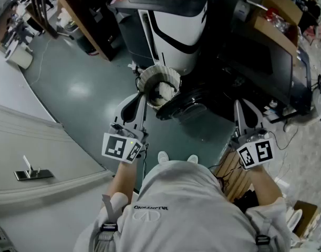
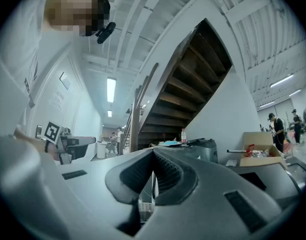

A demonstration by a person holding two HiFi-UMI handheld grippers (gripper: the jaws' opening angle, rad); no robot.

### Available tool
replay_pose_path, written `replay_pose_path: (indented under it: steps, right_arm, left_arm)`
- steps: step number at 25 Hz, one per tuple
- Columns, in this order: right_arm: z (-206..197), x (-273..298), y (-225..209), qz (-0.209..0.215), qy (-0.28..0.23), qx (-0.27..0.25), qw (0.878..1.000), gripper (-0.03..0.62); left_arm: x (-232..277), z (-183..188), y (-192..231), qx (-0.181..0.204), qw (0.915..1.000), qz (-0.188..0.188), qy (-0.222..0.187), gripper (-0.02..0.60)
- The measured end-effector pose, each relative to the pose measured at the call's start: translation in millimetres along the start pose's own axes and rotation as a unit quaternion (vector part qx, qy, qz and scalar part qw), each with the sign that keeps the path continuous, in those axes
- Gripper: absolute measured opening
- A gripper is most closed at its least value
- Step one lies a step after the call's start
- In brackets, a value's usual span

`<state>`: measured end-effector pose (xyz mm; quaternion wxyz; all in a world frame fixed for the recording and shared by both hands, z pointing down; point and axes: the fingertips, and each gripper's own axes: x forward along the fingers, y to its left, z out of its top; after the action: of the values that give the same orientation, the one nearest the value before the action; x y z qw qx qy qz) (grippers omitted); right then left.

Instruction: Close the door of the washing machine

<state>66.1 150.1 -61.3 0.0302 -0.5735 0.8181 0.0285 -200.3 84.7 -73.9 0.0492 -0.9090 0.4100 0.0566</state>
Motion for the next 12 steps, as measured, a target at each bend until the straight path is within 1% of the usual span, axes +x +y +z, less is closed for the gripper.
replay_pose_path:
  steps: [7, 12]
  right_arm:
    - [-5.2, 1.1, -7.2, 0.002, 0.007, 0.003, 1.0, 0.009]
    - [-10.3, 0.3, -18.2, -0.004, 0.01, 0.028, 1.0, 0.011]
  left_arm:
    - [6.2, -2.5, -3.6, 0.0, 1.0, 0.001, 0.002, -0.005]
    - [3.9, -8.2, 0.3, 0.003, 0.9998, 0.009, 0.015, -0.005]
